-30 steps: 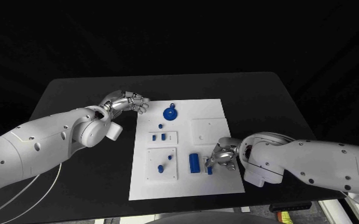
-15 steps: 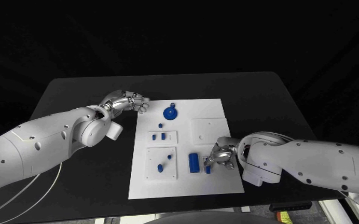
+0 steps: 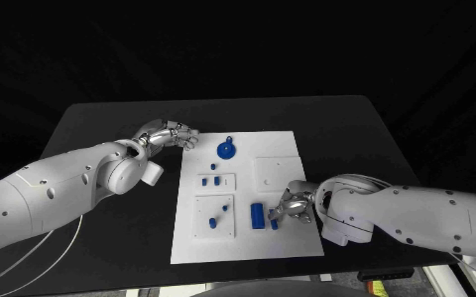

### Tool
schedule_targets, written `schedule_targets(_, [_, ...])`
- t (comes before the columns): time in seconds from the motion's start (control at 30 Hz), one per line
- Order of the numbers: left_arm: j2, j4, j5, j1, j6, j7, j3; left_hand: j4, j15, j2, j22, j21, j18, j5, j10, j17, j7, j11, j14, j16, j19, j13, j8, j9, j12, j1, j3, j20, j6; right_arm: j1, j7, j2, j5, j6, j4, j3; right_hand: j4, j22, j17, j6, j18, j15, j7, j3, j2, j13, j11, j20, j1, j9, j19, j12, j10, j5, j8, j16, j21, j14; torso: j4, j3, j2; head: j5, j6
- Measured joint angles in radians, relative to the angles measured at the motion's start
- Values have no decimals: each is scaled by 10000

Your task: Assemble the parts on the task board

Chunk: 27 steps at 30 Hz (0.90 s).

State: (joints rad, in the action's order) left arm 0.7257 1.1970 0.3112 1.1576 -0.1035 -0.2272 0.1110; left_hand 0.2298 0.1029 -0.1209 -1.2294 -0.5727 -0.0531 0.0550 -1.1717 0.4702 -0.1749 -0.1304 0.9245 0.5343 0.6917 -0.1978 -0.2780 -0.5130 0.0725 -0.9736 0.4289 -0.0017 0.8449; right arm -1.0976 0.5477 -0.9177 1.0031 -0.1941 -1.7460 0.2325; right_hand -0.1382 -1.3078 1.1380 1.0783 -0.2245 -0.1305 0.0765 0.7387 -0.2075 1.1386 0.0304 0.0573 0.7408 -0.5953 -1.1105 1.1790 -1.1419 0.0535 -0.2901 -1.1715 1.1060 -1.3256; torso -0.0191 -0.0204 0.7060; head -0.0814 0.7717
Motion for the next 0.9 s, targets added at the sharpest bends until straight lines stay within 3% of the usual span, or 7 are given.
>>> schedule_targets(0.2, [0, 0, 0, 0, 1, 3, 1, 0, 0, 0, 0, 0, 7, 0, 0, 9, 0, 0, 0, 0, 0, 2, 0, 0, 0, 0, 0, 0, 0, 0, -11, -14, 56, -3, 0, 0, 116, 0, 10, -1, 0, 2, -1, -394, -59, 15, 0, 0, -59, -33, -2, -27, 0, 0, 0, 0, 0, -2, 0, 0, 0, 3, 2])
schedule_targets(0.5, [0, -4, 0, 0, 2, 7, 1, 0, 0, 0, -7, 0, 14, 0, 0, 8, 0, 0, 0, 0, 0, 1, 0, 0, 0, 0, 0, 0, 0, 0, -109, -192, 79, 52, -24, 0, -41, 3, 18, -19, -1, -21, -19, -573, -138, 25, 23, 37, 161, -63, 45, -36, 24, 0, 0, 0, -1, 22, 0, 2, -1, -7, 8])
schedule_targets(0.63, [4, -3, 0, 0, 2, 8, 1, 0, 0, 0, -8, 0, 17, 0, 0, 19, 0, 0, 0, 0, 0, 1, 0, 0, 0, 0, 0, 0, 0, -1, -206, -343, 56, 349, -38, 0, -196, 5, 20, -92, -1, -36, 53, -760, -357, 6, 3, 50, 375, -63, 61, -142, 147, 0, 0, 34, -9, 38, 0, 2, -1, -11, -3])
schedule_targets(0.83, [12, -1, 2, 0, 2, 9, 3, 0, 0, 0, -7, 0, 22, 0, 0, 18, 0, 0, 0, 0, 0, 0, 0, -1, 0, 0, 0, 0, 0, -1, -299, -431, 66, 948, -91, 1, -304, -3, 19, -150, 1, -32, 39, -1030, -359, 0, -1, 75, 377, -73, 91, -143, 182, 0, 37, 68, -17, 47, 5, 3, -2, -11, -12])
schedule_targets(0.9, [12, 1, 2, 0, 2, 10, 3, 0, 0, 0, -7, 0, 23, 0, 0, 18, 0, 0, 0, 0, 0, 0, 0, 8, 0, 0, 0, 0, 0, -1, -332, -431, 78, 1130, -103, 2, -565, -3, 41, -168, 2, -32, 56, -1377, -289, 20, -36, 87, 447, -100, 105, -143, 218, 0, 37, 68, -17, 48, 7, 5, -2, -11, -13])
